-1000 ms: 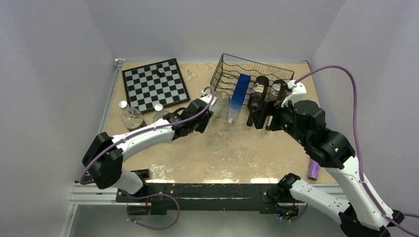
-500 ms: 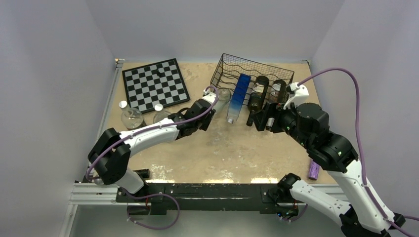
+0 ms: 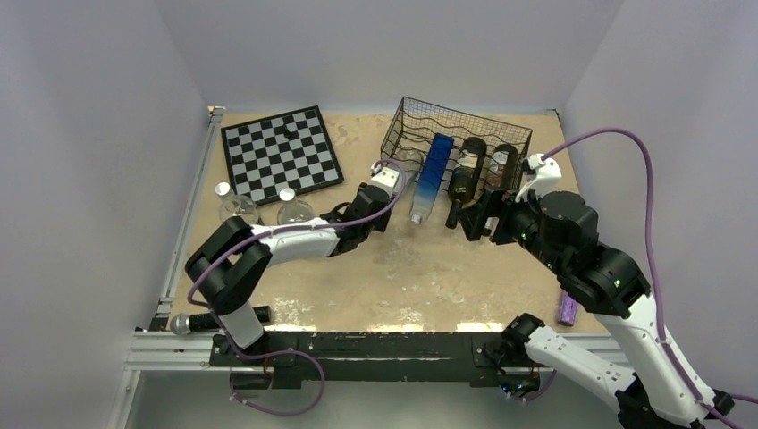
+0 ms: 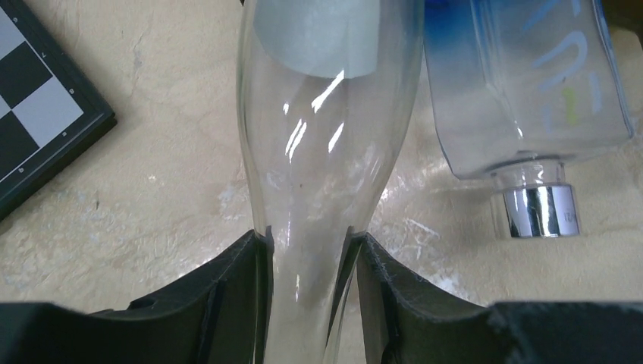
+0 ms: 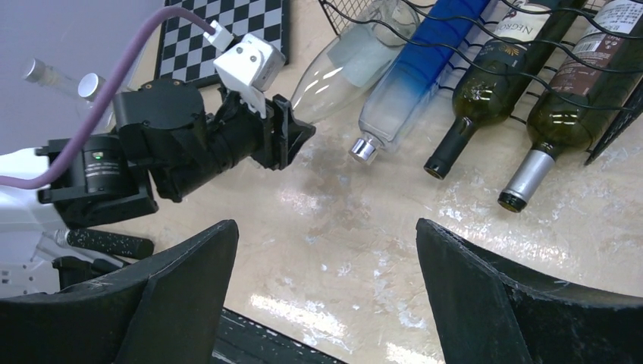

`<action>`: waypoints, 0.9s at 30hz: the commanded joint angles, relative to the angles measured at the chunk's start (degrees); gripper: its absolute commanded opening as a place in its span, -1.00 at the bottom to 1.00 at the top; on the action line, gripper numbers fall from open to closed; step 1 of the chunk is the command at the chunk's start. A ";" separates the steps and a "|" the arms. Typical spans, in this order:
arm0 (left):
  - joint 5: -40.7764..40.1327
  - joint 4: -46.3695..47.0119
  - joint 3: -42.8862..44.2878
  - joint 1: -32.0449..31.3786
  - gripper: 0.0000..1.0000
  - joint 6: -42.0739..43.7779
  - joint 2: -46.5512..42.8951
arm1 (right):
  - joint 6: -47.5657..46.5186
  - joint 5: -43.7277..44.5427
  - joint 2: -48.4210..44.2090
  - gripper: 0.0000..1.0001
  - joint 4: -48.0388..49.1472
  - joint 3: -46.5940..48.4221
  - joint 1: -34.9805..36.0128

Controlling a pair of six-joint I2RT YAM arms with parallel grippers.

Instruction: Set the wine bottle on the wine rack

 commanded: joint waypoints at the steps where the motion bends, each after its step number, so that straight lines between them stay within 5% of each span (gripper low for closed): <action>1: -7.04 30.90 1.82 0.21 -1.00 -2.44 0.78 | 0.01 1.45 -1.04 0.83 -0.23 0.07 -0.17; 12: -9.89 37.71 8.18 0.46 -1.00 -4.33 9.23 | -1.24 2.85 -1.70 0.84 -1.31 0.32 -0.17; 27: -8.09 33.47 20.09 4.24 -1.00 -11.70 18.19 | -2.18 4.04 -1.61 0.85 -2.37 0.02 -0.15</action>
